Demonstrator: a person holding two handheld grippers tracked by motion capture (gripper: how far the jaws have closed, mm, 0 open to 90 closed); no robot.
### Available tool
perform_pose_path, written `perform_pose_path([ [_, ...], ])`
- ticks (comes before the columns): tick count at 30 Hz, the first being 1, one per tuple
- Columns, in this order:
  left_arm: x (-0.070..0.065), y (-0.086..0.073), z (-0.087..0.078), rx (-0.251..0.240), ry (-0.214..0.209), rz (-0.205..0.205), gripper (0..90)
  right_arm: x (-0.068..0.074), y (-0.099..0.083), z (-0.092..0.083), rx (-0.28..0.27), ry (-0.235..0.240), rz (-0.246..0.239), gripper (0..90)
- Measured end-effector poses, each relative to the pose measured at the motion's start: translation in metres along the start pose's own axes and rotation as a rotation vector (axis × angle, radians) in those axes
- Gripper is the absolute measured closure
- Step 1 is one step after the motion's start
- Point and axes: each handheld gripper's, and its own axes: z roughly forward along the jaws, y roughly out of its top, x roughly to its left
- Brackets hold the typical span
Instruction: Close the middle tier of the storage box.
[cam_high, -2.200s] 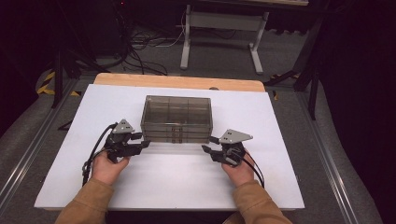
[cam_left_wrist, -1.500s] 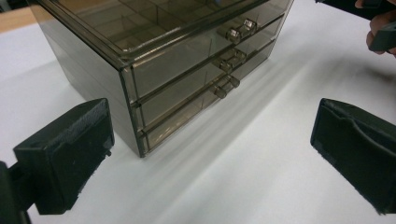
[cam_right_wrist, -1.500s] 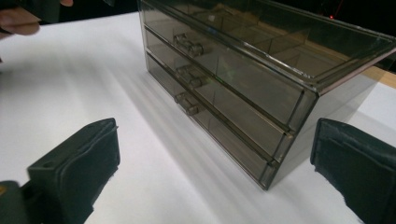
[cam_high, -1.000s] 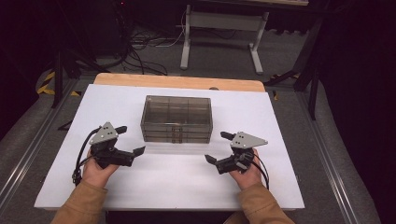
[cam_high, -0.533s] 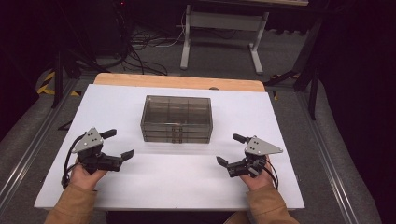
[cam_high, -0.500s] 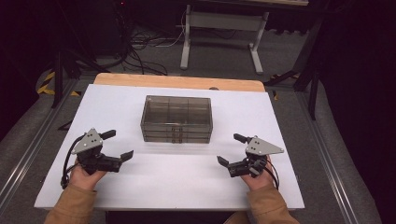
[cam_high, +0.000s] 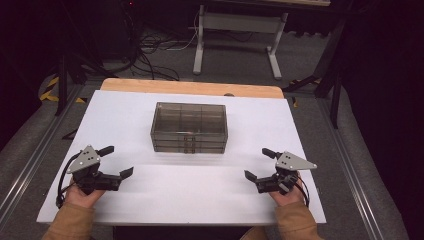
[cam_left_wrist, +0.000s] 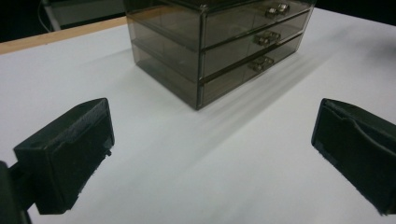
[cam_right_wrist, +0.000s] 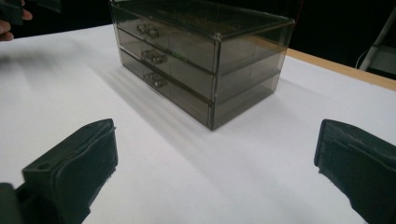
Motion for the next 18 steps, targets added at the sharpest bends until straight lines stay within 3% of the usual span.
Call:
perform_pose_path([
  [9, 0.006, -0.022, -0.010, -0.005, 0.020, -0.015, 0.4, -0.007, -0.021, -0.018, 0.048, -0.025, 0.034, 0.0],
  [16, 0.011, -0.032, -0.013, -0.036, 0.021, -0.043, 0.6, -0.010, -0.032, -0.030, 0.025, -0.029, 0.055, 0.0],
  [18, 0.011, -0.033, -0.011, -0.017, 0.025, -0.023, 0.6, -0.010, -0.037, -0.032, 0.051, -0.024, 0.068, 0.0],
])
